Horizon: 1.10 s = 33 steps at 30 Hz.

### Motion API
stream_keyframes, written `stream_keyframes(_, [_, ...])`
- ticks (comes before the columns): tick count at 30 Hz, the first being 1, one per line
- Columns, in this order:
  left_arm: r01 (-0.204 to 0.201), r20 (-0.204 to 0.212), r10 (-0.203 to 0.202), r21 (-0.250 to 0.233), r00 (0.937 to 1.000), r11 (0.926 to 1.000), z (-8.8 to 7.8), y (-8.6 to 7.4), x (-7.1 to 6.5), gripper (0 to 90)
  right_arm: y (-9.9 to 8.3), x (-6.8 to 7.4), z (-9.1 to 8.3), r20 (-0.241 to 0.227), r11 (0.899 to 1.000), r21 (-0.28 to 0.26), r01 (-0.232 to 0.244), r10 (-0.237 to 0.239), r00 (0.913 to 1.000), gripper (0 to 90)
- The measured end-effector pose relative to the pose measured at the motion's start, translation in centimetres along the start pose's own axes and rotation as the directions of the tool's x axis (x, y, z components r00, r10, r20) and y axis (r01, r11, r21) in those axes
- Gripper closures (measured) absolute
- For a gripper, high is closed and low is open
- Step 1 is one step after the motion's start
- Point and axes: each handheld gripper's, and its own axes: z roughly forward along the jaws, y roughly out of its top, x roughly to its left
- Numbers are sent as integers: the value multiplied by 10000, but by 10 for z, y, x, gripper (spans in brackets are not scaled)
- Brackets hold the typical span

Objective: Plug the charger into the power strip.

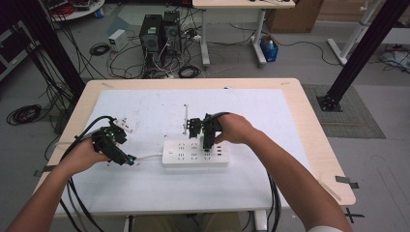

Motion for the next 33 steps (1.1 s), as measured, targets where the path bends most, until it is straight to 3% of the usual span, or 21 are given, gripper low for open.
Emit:
stream_keyframes(7, [60,22,-60,17,10000,10000,-1,-4,0,172,12,-6,2,-318,9972,734,169,-146,9994,629])
stream_keyframes(9, [126,34,-126,-22,9999,9999,0,-5,0,172,13,-4,10,-307,9906,1273,493,-458,9985,629])
stream_keyframes(14, [194,53,-194,1,9998,9998,1,-7,1,172,11,-8,9,-571,9932,1139,243,-179,9982,629])
stream_keyframes(20, [157,102,-157,-53,9998,9999,1,-7,1,172,13,-10,10,-609,9910,1289,352,-275,9978,630])
stream_keyframes(28, [177,202,-176,-28,9996,9998,5,-8,2,172,22,1,13,-86,9801,1828,769,-766,9970,631])
stream_keyframes(33, [235,219,-232,-110,9995,9997,4,-10,1,172,20,-9,14,-584,9875,1518,428,-343,9977,630])
